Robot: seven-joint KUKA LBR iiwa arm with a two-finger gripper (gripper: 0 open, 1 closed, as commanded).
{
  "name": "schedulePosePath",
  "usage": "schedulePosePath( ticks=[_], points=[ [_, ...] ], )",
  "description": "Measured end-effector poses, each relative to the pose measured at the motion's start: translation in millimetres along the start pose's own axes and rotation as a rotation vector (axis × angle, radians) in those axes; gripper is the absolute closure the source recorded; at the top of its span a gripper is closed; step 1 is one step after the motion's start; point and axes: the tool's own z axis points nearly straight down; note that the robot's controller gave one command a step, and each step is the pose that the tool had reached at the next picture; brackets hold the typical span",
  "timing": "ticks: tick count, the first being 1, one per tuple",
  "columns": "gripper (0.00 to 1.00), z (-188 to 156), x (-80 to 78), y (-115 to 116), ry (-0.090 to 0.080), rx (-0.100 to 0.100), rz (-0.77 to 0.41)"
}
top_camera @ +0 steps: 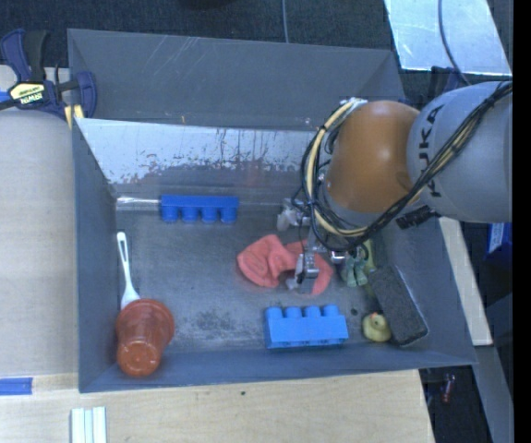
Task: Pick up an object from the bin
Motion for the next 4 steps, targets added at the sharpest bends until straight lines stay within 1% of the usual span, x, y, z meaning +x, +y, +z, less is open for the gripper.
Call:
schedulePosePath(
  ticks=[1, 2, 3, 4],
  points=[
    [0.00, 20.9, -30.4, -8.4, -0.008, -0.003, 0.187],
    [1.00, 20.7, -11.7, 1.3, 0.001, -0.001, 0.106],
    [1.00, 20.5, -11.7, 1.3, 0.001, -0.001, 0.106],
    [1.00, -5.2, -8.9, 1.3, 0.011, -0.001, 0.107]
  ],
)
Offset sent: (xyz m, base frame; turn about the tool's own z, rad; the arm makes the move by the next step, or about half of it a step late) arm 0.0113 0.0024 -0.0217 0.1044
